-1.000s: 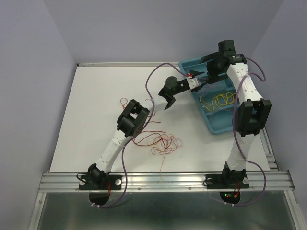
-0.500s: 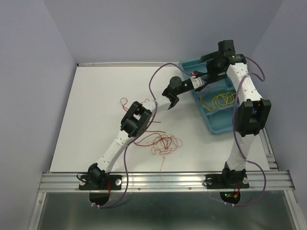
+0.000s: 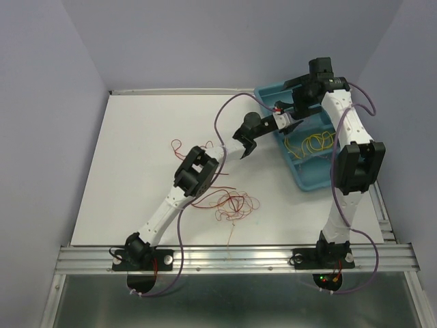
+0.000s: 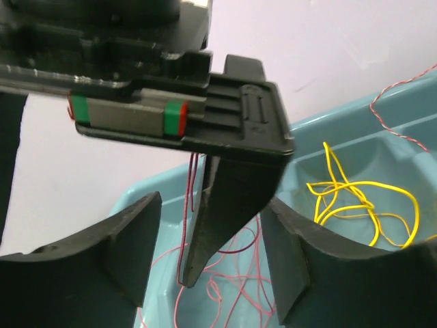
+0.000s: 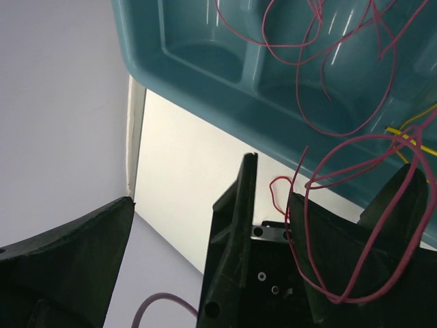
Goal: Untangle the cables
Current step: Place the cable in the bin.
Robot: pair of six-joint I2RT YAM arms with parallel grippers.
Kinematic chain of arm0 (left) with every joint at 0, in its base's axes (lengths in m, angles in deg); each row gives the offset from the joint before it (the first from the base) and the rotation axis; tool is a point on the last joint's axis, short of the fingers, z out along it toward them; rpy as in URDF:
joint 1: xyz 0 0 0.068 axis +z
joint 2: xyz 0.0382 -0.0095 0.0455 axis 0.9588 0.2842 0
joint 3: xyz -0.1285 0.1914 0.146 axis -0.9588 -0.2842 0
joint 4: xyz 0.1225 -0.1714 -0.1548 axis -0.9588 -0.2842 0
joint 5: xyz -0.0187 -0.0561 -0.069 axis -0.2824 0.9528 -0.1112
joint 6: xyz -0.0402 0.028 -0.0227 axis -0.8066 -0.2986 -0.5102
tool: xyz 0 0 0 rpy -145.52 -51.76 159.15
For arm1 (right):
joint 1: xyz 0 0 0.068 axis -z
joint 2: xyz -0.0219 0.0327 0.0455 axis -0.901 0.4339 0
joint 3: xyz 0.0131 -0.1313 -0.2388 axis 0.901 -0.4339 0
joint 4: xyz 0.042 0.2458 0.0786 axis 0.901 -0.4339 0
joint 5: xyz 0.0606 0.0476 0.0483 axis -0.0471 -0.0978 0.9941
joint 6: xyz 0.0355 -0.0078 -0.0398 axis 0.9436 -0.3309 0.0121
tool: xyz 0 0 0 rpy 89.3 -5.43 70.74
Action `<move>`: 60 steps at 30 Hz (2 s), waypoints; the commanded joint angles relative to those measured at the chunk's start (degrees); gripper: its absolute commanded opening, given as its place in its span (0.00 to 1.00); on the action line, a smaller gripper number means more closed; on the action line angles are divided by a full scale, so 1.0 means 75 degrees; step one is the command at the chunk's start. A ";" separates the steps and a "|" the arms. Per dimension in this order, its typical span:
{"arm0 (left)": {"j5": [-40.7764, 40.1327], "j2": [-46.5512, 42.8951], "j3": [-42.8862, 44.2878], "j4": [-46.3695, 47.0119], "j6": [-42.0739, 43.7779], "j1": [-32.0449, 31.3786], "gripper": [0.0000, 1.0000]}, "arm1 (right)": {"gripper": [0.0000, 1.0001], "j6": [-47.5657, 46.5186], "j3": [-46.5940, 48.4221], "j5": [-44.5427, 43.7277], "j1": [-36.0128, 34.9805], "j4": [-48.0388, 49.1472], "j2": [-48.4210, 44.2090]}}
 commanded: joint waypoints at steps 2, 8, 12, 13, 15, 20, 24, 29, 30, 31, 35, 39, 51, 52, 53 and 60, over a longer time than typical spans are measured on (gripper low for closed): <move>-0.0298 -0.0039 0.0496 0.0409 -0.0212 0.0006 0.76 | 1.00 0.0007 0.0084 0.0113 -0.0060 0.0258 -0.0380; -0.0462 0.0218 0.0952 0.0210 -0.0165 0.0006 0.58 | 1.00 0.0030 0.0037 0.0266 -0.0095 0.0270 -0.0368; -0.0580 0.0593 0.1525 0.0116 -0.0223 0.0006 0.60 | 1.00 0.0042 -0.0033 0.0301 -0.0142 0.0293 -0.0461; -0.0603 0.0652 0.1597 0.0093 -0.0212 0.0006 0.60 | 1.00 0.0042 -0.0057 0.0301 -0.0142 0.0281 -0.0497; -0.0627 0.0757 0.1714 0.0081 -0.0154 0.0006 0.50 | 1.00 0.0077 -0.0150 0.0243 -0.0154 0.0293 -0.0613; -0.0580 0.0898 0.1797 -0.0024 -0.0083 0.0041 0.42 | 1.00 0.0077 -0.0139 0.0266 -0.0154 0.0293 -0.0755; -0.0615 0.0968 0.1832 -0.0024 -0.0036 0.0064 0.40 | 1.00 0.0101 -0.0162 0.0266 -0.0166 0.0293 -0.0872; -0.0662 0.1027 0.1914 -0.0059 -0.0036 0.0111 0.28 | 0.99 0.0101 -0.0104 0.0242 -0.0166 0.0281 -0.1036; -0.0662 0.1027 0.1926 -0.0059 -0.0036 0.0123 0.14 | 1.00 0.0112 -0.0034 0.0277 -0.0166 0.0281 -0.1071; -0.0673 0.1027 0.1914 -0.0071 -0.0024 0.0123 0.07 | 0.99 0.0124 -0.0010 0.0266 -0.0166 0.0270 -0.1118; -0.0708 0.0992 0.1926 -0.0118 0.0011 0.0146 0.00 | 1.00 0.0159 0.0049 0.0079 -0.0165 0.0211 -0.1410; -0.0943 0.1004 0.1914 -0.0095 -0.0047 0.0240 0.00 | 1.00 -0.0086 -0.0091 -0.0143 -0.0142 0.0082 -0.1785; -0.0288 0.0419 0.1106 -0.0315 0.0350 0.0334 0.02 | 1.00 -0.1725 -0.0771 -0.2252 -0.0048 0.0059 -0.2290; -0.0240 0.0325 0.0943 -0.0515 0.0710 0.0334 0.02 | 1.00 -0.1797 -0.0911 -0.2439 -0.0002 0.0047 -0.2244; -0.0136 0.0104 0.0860 -0.0981 0.0853 0.0310 0.02 | 1.00 -0.1890 -0.1017 -0.2534 0.0033 0.0047 -0.2266; 0.0077 -0.0847 -0.0125 -0.2330 0.1734 0.0275 0.02 | 1.00 -0.2172 -0.2059 -0.3120 0.0174 0.0398 -0.2816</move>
